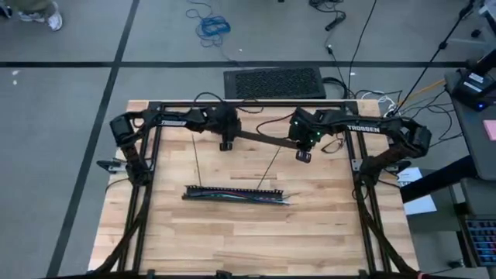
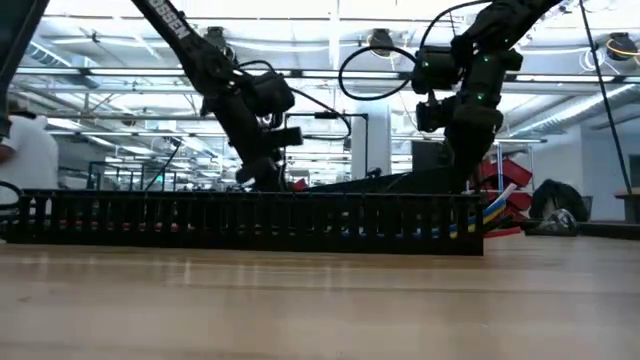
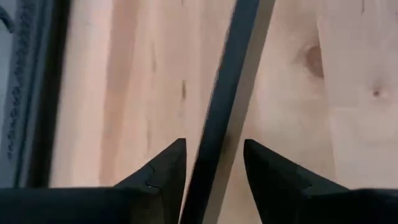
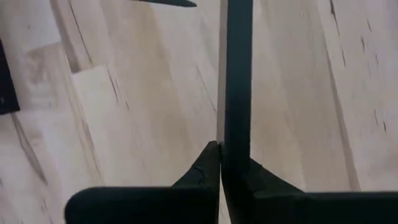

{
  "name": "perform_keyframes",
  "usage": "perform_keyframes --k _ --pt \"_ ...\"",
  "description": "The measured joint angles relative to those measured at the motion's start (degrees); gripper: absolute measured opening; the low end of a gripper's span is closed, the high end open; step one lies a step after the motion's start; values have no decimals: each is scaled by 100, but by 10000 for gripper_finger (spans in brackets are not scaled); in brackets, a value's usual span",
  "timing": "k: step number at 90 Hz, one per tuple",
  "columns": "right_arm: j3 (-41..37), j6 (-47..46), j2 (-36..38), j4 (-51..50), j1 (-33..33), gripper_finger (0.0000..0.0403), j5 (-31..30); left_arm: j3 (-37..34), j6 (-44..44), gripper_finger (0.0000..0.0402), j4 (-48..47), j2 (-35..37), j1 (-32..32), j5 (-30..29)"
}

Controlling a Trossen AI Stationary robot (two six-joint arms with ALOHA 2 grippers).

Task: Ziptie cables
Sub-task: Close the black cable duct

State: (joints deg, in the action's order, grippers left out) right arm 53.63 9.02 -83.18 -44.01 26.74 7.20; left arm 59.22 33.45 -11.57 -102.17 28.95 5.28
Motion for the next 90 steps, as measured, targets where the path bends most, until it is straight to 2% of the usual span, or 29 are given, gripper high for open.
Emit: perform_keyframes --k 10,23,30,41,48,57,69,78,90 --pt "0 -24 0 6 0 0 -3 2 -7 120 -44 -103 2 -101" --pt "5 -73 0 -1 5 0 -71 12 -30 23 -157 -138 -23 -122" --pt "9 -138 4 11 11 0 -131 33 -98 15 -245 -118 -37 -38" --pt "9 -112 131 -26 -153 0 -456 400 -450 12 -1125 -103 -121 155" --pt "15 -8 392 -62 -414 0 -1125 713 -680 11 -1692 -107 -153 309" --pt "63 112 846 -213 -820 8 -2630 1065 -1057 10 -1968 -105 -144 649" --pt "126 250 1495 -718 -1395 44 -4105 1553 -1621 10 -2318 -105 -97 1617" --pt "129 266 1953 -1134 -1772 85 -4687 1844 -2017 9 -2439 -105 -61 2043" --pt "129 306 2444 -1700 -2171 149 -5343 2101 -2341 9 -2684 -105 -80 2140"
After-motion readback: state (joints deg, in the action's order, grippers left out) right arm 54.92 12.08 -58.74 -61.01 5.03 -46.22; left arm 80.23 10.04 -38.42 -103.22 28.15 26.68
